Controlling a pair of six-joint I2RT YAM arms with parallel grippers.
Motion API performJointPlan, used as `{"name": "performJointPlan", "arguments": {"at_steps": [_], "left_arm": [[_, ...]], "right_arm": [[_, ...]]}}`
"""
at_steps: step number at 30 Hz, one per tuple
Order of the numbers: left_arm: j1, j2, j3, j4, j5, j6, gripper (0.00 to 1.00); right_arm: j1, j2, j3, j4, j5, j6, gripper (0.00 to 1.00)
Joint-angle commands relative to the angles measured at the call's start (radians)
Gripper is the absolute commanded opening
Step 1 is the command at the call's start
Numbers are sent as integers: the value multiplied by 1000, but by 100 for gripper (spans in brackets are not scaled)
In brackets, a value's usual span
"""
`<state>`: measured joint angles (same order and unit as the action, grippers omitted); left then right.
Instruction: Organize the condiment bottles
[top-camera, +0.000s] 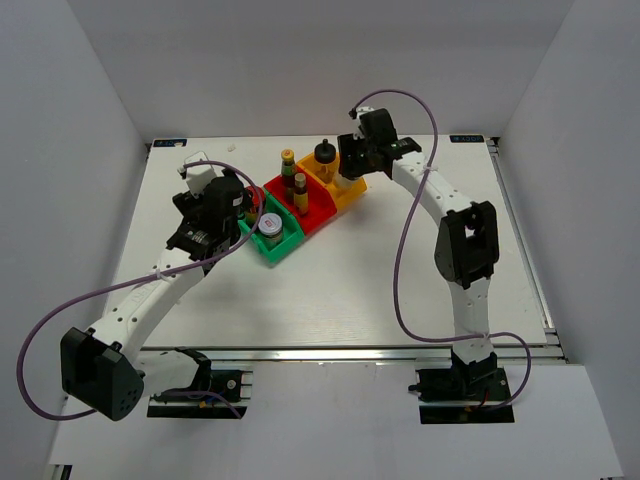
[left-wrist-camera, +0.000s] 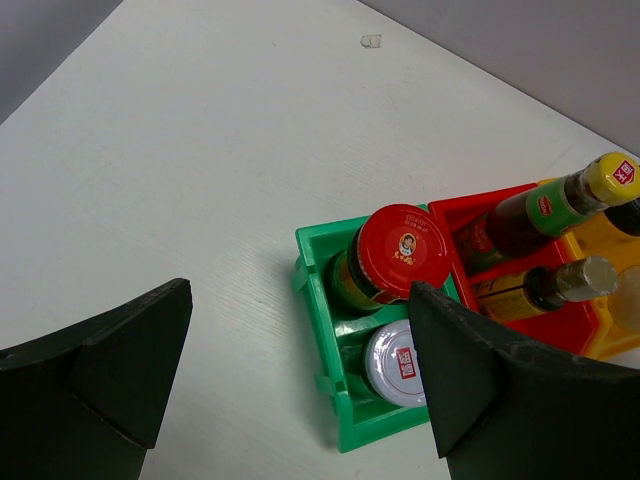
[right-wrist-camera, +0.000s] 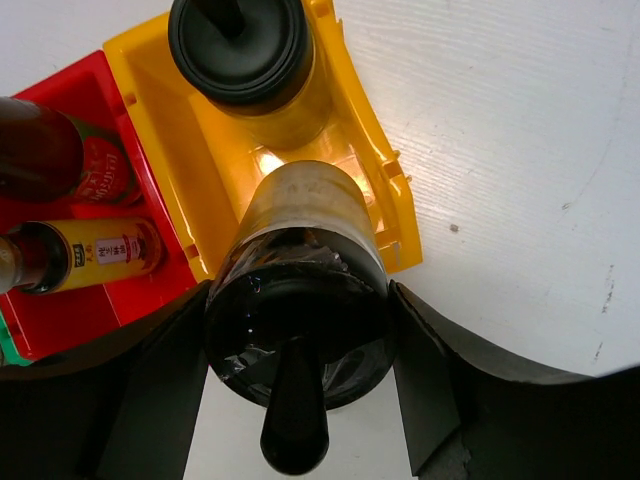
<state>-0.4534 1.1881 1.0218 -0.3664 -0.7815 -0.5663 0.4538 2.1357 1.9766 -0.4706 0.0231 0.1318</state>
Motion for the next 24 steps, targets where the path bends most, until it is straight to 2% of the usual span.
{"name": "performJointPlan", "arguments": {"at_steps": [1, 9, 14, 18, 20, 21, 22, 24], "left_arm": [[5, -21, -3, -2, -9, -7, 98], [5, -19, -6, -2, -12, -4, 98], [5, -18, -11, -3, -21, -4, 98], [5, -18, -15, -6, -25, -4, 98], [5, -21, -17, -9, -30, -7, 98], [5, -22, -19, -11, -30, -6, 98], [5, -24, -19, -11, -32, -6, 98], [5, -24, -17, -11, -33, -7, 98]], "right_arm": [[10, -14, 28, 62, 3, -17, 41], [31, 42, 42, 109, 17, -41, 42], [43, 128, 160, 43, 135, -46, 47], [48, 188, 215, 21, 146, -40, 53], [52, 193, 217, 27, 147, -38, 62], [54, 190, 217, 32, 149, -38, 70], [57, 188, 217, 35, 150, -37, 87], [60, 175, 215, 43, 147, -41, 89]]}}
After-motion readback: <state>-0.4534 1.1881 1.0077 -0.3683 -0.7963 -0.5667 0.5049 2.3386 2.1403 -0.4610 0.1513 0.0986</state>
